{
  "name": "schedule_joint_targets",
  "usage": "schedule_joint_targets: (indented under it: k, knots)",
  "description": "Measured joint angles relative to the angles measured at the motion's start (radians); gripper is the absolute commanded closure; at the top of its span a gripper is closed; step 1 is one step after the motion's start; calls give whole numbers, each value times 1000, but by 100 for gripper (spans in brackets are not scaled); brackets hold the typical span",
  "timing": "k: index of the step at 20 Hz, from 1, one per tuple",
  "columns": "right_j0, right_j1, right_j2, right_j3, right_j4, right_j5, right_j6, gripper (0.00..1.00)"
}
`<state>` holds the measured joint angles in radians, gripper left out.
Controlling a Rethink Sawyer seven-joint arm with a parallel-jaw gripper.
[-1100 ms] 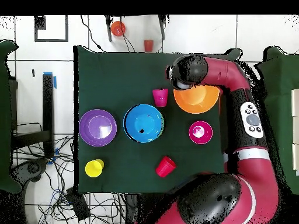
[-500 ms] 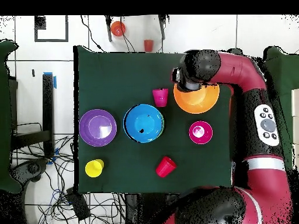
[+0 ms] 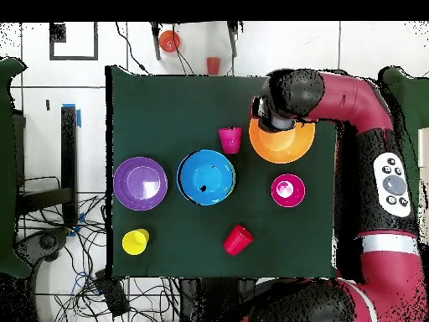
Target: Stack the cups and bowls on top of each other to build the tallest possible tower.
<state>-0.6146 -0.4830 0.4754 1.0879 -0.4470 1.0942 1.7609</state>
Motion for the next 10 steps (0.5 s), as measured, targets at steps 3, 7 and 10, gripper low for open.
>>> schedule_joint_targets:
  k: [3, 7, 10]
  knots:
    - [0, 1, 0, 7, 0, -1, 0, 0]
    - [0, 4, -1, 22, 0, -20, 0, 0]
    - [0, 5, -1, 33, 0, -35, 0, 0]
